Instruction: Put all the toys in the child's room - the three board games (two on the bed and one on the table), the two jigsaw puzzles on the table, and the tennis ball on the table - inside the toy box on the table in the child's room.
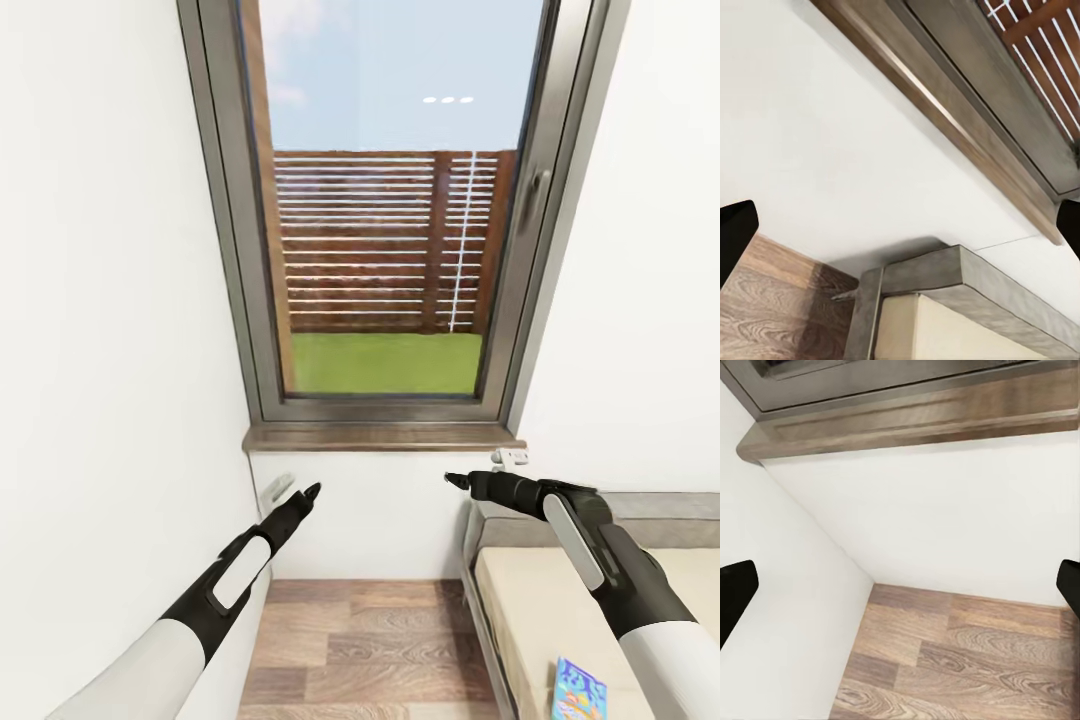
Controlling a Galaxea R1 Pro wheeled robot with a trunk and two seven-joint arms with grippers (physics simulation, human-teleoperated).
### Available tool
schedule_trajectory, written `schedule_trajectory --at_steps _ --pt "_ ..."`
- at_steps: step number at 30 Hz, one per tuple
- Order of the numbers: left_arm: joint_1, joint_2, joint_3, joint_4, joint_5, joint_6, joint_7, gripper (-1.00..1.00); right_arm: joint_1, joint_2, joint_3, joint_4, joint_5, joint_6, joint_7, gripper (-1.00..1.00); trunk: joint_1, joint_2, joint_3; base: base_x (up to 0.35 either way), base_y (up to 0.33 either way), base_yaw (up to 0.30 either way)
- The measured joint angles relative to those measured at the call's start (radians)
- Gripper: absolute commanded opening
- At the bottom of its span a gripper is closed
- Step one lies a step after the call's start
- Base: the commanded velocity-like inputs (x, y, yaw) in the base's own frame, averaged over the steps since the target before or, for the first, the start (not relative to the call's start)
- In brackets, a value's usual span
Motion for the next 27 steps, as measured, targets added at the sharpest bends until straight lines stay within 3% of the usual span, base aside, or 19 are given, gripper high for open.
schedule_trajectory --at_steps 27 --pt "0.000 0.000 0.000 0.000 0.000 0.000 0.000 1.00 0.000 -0.003 0.000 -0.014 -0.002 0.011 0.000 1.00 0.000 0.000 0.000 0.209 0.000 0.000"
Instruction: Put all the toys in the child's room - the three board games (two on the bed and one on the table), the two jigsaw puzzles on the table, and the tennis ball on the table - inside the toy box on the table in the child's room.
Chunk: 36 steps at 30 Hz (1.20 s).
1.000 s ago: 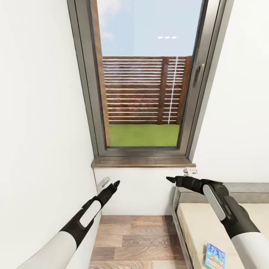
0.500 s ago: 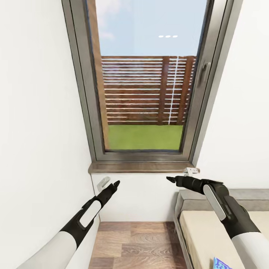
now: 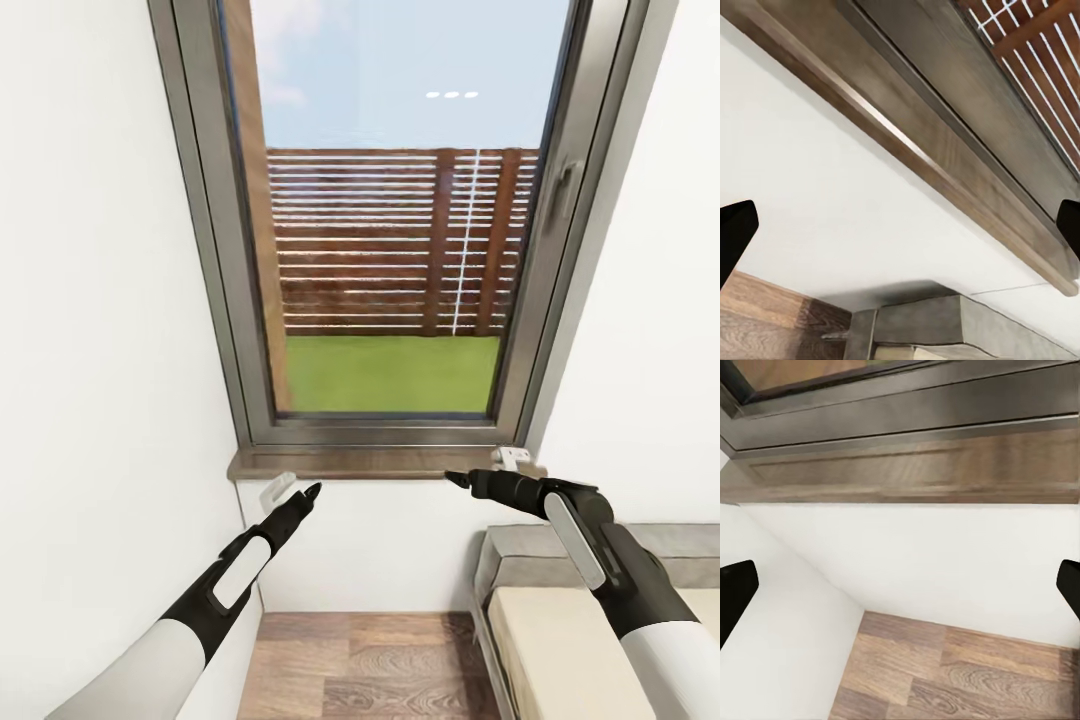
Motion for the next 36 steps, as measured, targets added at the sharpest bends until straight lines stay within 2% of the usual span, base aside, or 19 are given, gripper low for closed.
schedule_trajectory --at_steps 14,30,36 --pt "0.002 0.000 -0.001 0.000 0.000 0.000 -0.001 1.00 0.000 0.001 -0.001 -0.004 -0.001 0.021 0.000 1.00 0.000 0.000 0.000 0.077 0.000 -0.046" --pt "0.010 -0.013 0.004 0.008 0.007 0.007 0.011 1.00 -0.003 0.002 -0.004 0.005 -0.001 0.040 -0.001 1.00 0.000 0.000 0.000 0.009 0.000 -0.237" --pt "0.020 -0.017 0.003 0.012 0.002 0.022 0.042 1.00 -0.004 0.002 -0.004 0.009 -0.002 0.074 -0.003 1.00 0.000 0.000 0.000 0.001 0.000 -0.275"
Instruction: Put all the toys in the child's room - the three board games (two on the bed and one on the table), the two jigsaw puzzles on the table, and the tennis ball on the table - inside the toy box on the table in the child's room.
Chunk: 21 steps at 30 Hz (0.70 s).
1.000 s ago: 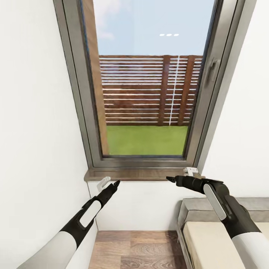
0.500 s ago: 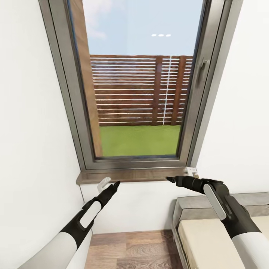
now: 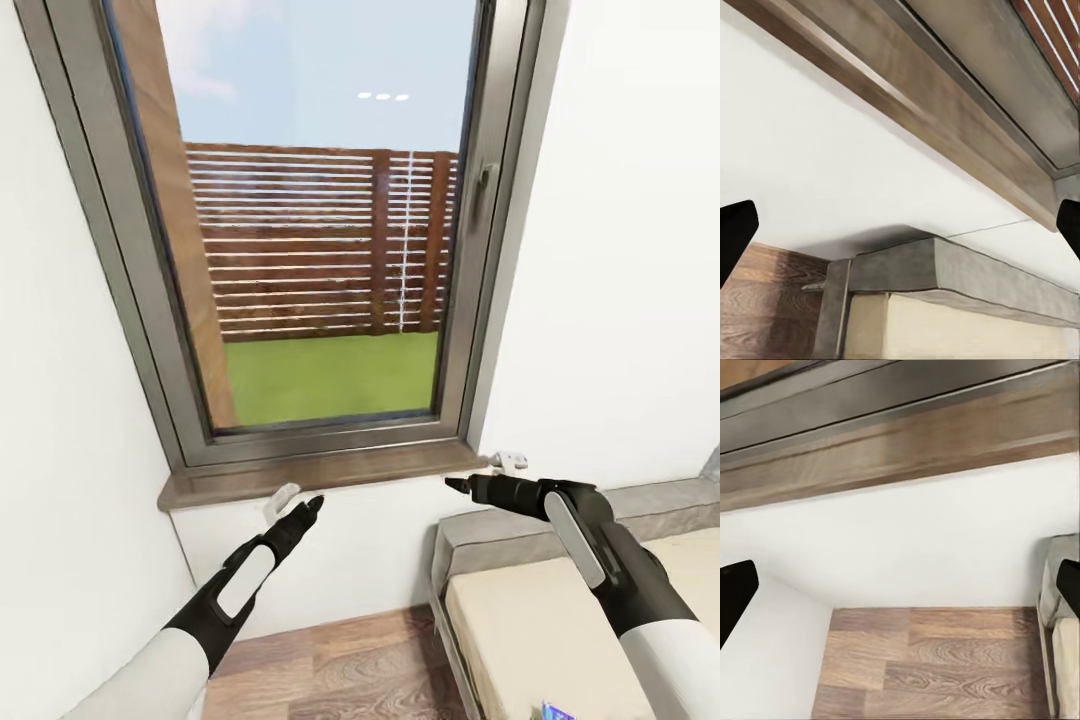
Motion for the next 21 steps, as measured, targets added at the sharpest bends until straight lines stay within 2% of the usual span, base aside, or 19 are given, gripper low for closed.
schedule_trajectory --at_steps 15,21 --pt "0.021 -0.002 -0.009 -0.003 0.012 0.030 0.082 1.00 -0.001 0.001 -0.005 0.001 -0.001 0.020 -0.001 1.00 0.000 0.000 0.000 0.000 0.000 -0.280" --pt "0.032 0.002 0.003 -0.006 0.049 0.081 0.115 1.00 -0.002 0.003 -0.005 0.002 -0.001 0.022 -0.001 1.00 0.000 0.000 0.000 0.000 0.000 -0.281"
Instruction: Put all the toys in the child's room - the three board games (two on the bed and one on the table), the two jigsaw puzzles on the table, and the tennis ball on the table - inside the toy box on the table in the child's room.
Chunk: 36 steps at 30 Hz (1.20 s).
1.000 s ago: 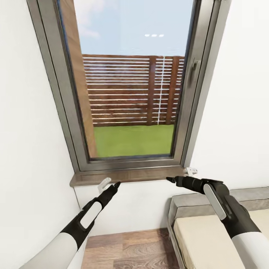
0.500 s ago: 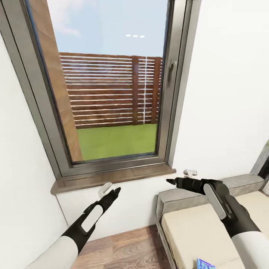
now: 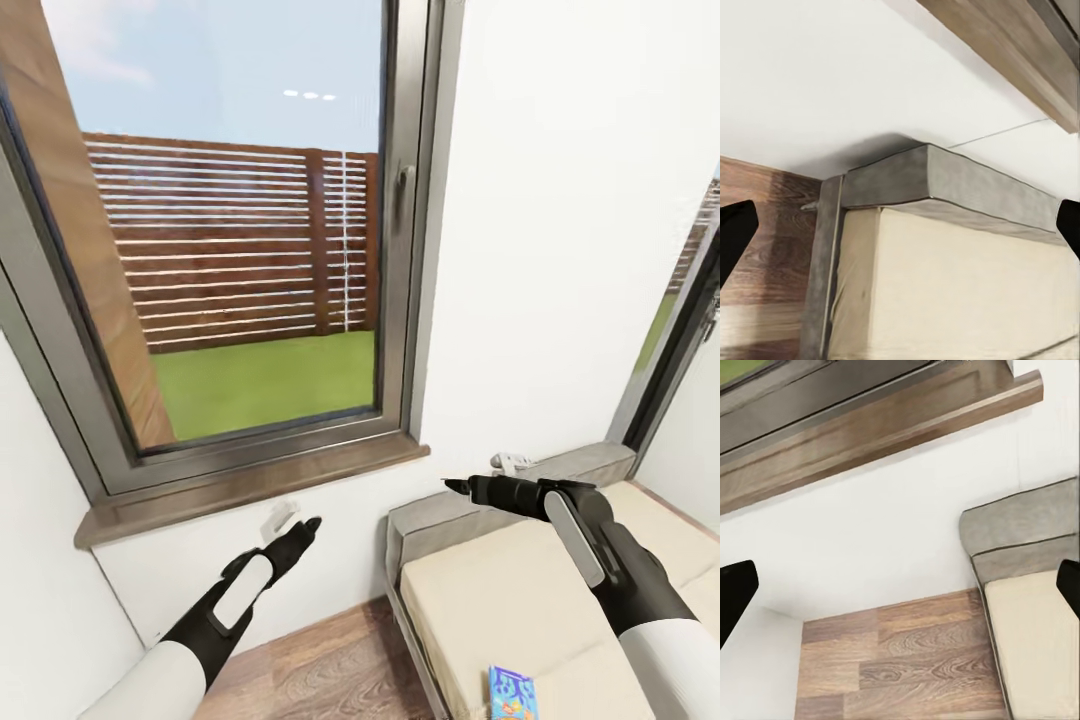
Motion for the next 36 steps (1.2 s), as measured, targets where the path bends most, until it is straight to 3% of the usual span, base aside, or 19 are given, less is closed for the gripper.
schedule_trajectory --at_steps 10,17,36 --pt "0.022 0.011 0.013 -0.004 0.063 0.052 0.020 1.00 0.000 0.001 -0.001 0.001 0.000 0.002 0.000 1.00 0.000 0.000 0.000 0.000 0.000 -0.272" --pt "0.028 0.013 0.018 -0.004 0.075 0.099 0.022 1.00 -0.001 0.001 0.000 0.004 0.001 0.003 0.000 1.00 0.000 0.000 0.000 0.000 0.000 -0.158" --pt "0.032 0.037 0.025 0.006 0.078 0.141 0.034 1.00 -0.027 0.004 0.005 0.121 0.001 0.032 0.001 1.00 0.073 -0.133 -0.060 0.000 0.000 -0.032"
